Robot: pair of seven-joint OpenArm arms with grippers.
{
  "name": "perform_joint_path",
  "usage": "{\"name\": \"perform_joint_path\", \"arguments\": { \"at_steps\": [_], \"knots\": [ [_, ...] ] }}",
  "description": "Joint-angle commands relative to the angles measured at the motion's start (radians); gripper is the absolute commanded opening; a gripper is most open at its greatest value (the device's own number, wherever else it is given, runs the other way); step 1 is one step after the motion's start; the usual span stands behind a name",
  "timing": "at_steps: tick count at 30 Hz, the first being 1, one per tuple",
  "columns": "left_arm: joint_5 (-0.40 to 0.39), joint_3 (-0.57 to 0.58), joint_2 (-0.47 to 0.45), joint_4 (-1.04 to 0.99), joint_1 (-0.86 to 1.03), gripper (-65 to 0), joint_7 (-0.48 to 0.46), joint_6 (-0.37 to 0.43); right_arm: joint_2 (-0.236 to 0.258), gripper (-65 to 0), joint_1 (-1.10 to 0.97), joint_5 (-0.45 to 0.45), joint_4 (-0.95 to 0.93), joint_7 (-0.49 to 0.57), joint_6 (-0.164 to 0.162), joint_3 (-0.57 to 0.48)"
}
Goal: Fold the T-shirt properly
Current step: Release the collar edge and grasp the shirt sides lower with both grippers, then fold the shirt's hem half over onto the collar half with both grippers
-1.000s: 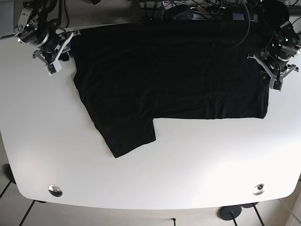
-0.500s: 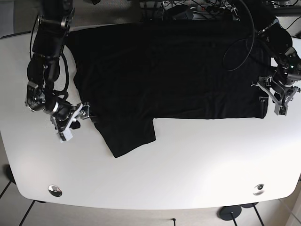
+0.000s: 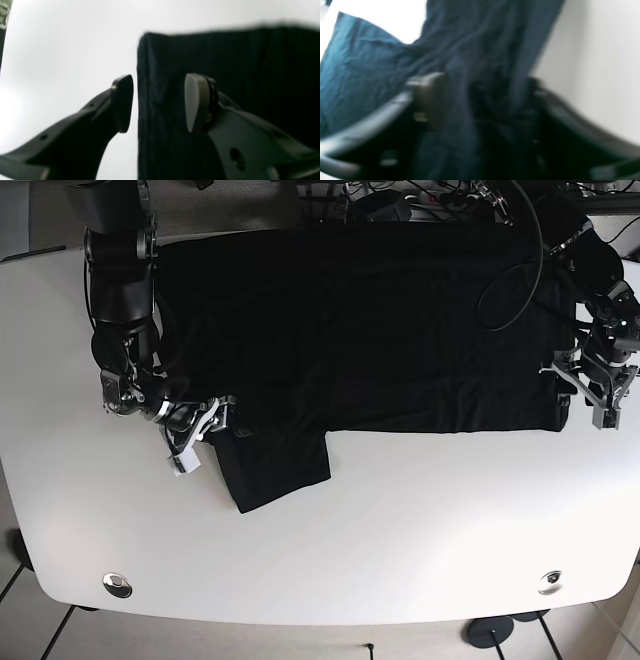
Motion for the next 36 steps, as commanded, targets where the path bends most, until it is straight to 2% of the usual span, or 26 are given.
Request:
{"name": "perform_joint_path", "arguments": {
  "at_steps": [1,2,3,4,6,10,13,19,20,22,24,27,31,34,36],
  "knots": [
    [-0.006,0.003,-0.041,-0.051,-0.04,-31.0,-0.024,0.034,0.002,-48.4,0.019,0.005,0.009,-0.01,0.007,0.002],
    [-0.006,0.001,-0.064,-0.113,-0.074,-25.0,-0.024,0.047,0.002,-58.2,0.021,0.005,0.009,-0.012,0.007,0.002],
    [-0.008,-0.002,-0.075,-0.163,-0.096,-21.8,-0.026,0.047,0.002,-60.7,0.022,0.005,0.009,-0.013,0.007,0.0],
    [-0.008,-0.002,-0.092,-0.238,-0.128,-19.0,-0.026,0.047,0.002,-60.9,0.022,0.005,0.009,-0.013,0.007,0.002],
    [-0.011,-0.002,-0.124,-0.334,-0.166,-19.2,-0.037,0.044,0.002,-60.9,0.022,0.005,0.009,-0.013,0.007,0.002],
    [-0.012,0.004,-0.158,-0.505,-0.208,-18.7,-0.139,0.039,-0.001,-60.9,0.022,0.005,0.009,-0.013,0.007,0.002],
    [-0.012,0.007,-0.166,-0.608,-0.231,-18.7,-0.181,0.038,-0.003,-60.9,0.022,0.005,0.009,-0.013,0.007,0.002],
    [-0.014,0.121,-0.15,-0.704,-0.247,-19.3,-0.192,-0.07,-0.008,-60.9,0.021,0.007,0.009,-0.013,0.007,0.003],
    [-0.014,0.121,-0.129,-0.704,-0.249,-21.9,-0.192,-0.071,-0.008,-61.0,0.021,0.007,0.009,-0.012,0.007,0.003],
    [-0.014,0.121,-0.118,-0.704,-0.249,-43.3,-0.193,-0.071,-0.008,-61.5,0.022,0.007,0.011,-0.012,0.007,0.003],
    [-0.012,0.121,-0.118,-0.703,-0.249,-65.0,-0.236,-0.071,-0.006,-63.3,0.022,0.008,0.011,-0.01,0.007,0.005],
    [-0.014,0.122,-0.121,-0.672,-0.249,-65.0,-0.282,-0.104,0.002,-63.4,0.036,0.01,0.011,-0.007,0.007,0.008],
    [-0.014,0.122,-0.117,-0.519,-0.249,-65.0,-0.279,-0.104,0.005,-63.4,0.044,0.007,0.023,-0.024,0.007,0.123],
    [-0.014,0.121,-0.115,-0.403,-0.249,-65.0,-0.198,-0.104,0.04,-63.4,0.033,0.01,0.143,-0.096,0.007,0.144],
    [-0.014,0.118,-0.1,-0.338,-0.247,-65.0,-0.156,-0.104,0.043,-63.4,-0.001,0.011,0.239,-0.141,0.007,0.178]
  ]
}}
